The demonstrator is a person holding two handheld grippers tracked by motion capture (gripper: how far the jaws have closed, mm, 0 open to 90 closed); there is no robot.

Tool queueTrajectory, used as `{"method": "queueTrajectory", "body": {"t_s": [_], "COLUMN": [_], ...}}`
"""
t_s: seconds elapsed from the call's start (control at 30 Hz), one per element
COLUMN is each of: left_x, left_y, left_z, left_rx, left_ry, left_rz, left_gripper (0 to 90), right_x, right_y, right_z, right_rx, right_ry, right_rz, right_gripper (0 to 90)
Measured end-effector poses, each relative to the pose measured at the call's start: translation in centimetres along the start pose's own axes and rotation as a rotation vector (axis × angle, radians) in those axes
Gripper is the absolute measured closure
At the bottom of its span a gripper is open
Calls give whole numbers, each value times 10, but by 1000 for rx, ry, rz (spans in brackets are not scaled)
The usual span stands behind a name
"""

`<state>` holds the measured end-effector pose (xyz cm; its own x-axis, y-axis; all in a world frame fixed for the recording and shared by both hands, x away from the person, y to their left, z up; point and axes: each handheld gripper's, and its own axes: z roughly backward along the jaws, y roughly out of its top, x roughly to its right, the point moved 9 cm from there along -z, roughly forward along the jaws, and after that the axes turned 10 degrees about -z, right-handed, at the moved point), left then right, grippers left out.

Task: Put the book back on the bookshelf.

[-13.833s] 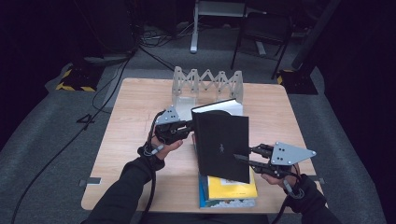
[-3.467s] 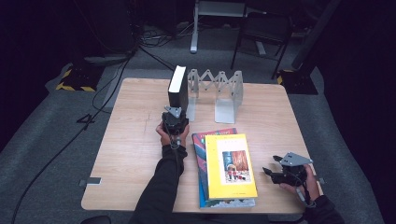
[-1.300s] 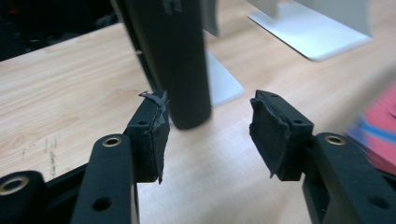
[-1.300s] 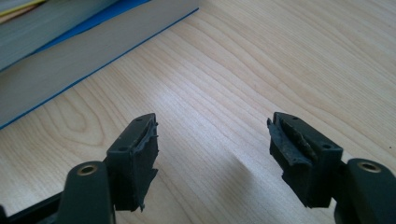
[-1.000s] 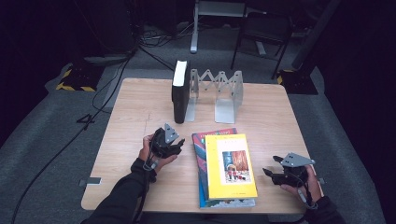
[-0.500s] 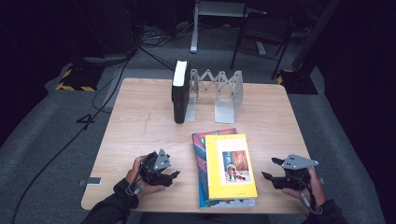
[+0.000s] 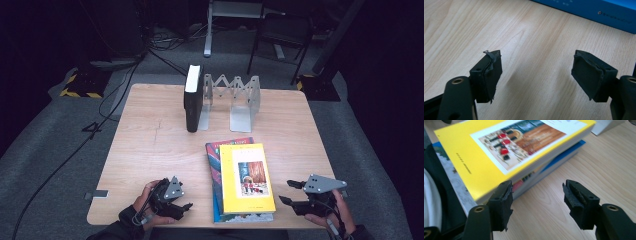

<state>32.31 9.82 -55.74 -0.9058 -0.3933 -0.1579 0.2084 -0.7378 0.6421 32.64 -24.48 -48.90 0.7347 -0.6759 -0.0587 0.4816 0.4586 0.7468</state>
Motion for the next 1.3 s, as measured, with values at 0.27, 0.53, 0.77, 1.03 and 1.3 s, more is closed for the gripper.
{"method": "queueTrajectory", "body": {"t_s": [0.27,0.53,0.77,1.03,1.3], "left_x": [0,0,-2,-3,-15], "left_y": [-3,-3,0,1,16], "left_z": [-10,-14,-17,-19,-12], "left_rx": [-4,30,42,40,69], "left_ry": [-47,-49,-52,-54,-10], "left_rz": [26,23,22,17,66], "left_gripper": [218,161,126,116,204], "right_x": [-18,-17,-7,-8,-8], "right_y": [17,23,27,30,37], "right_z": [-16,-41,-61,-64,-58], "right_rx": [-5,-88,-130,-114,-60], "right_ry": [47,64,169,146,90], "right_rz": [-34,-70,-142,-113,-52], "right_gripper": [340,259,150,138,265]}}
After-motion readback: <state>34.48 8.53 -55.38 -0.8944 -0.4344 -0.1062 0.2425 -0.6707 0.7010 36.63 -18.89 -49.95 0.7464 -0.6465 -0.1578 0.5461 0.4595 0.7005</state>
